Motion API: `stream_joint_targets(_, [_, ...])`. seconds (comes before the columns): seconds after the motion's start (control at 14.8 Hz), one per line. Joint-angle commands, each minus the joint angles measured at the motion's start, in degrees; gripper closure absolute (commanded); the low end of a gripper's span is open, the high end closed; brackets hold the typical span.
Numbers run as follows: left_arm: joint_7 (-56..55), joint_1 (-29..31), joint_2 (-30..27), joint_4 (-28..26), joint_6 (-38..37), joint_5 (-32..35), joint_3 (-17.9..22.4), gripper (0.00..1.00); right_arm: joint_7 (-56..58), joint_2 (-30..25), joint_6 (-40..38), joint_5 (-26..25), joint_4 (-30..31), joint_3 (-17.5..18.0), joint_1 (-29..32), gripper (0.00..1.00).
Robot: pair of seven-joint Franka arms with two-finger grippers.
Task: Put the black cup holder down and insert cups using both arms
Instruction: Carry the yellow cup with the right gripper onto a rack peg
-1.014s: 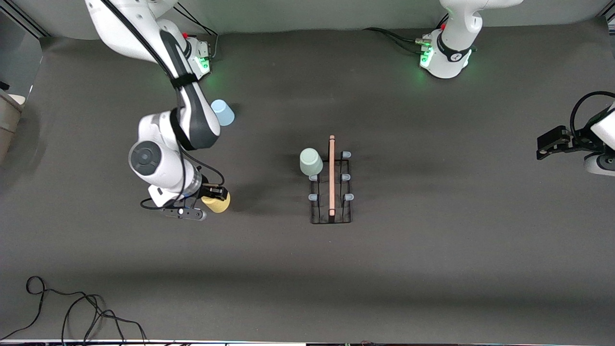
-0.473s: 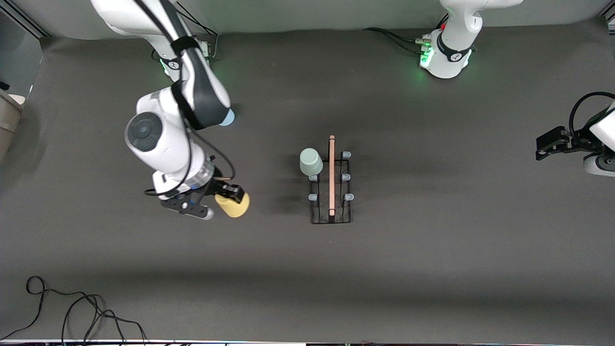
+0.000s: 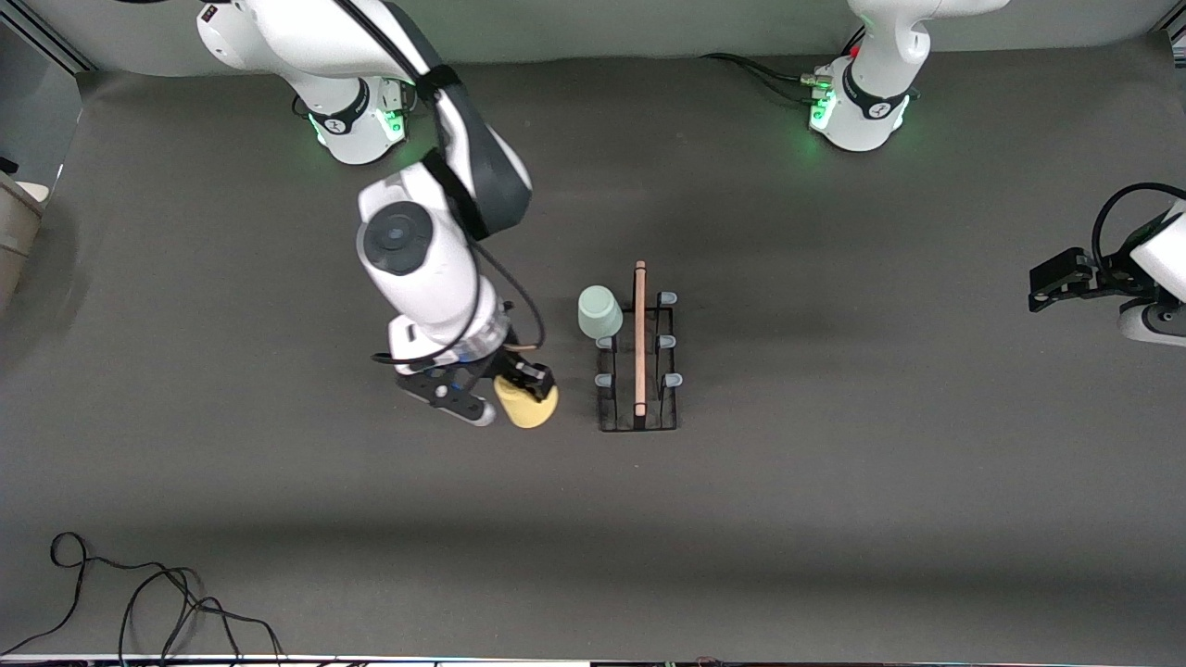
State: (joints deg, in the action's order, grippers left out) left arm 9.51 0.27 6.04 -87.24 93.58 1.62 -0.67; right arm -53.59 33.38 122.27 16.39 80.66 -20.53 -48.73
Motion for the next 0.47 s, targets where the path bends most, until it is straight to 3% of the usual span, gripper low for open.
stream_joint_targets(0.0, [-0.98, -0.54, 0.02, 0.22, 0.55, 0.49, 0.15, 0.0, -6.68, 4.76, -0.45, 1.1, -6.82, 2.33, 0.21, 0.87])
stream_joint_targets(0.41, [-0.89, -0.54, 0.02, 0.14, 0.55, 0.49, 0.15, 0.0, -10.92, 9.16, 0.51, 0.57, -10.53, 2.69, -2.95, 0.87])
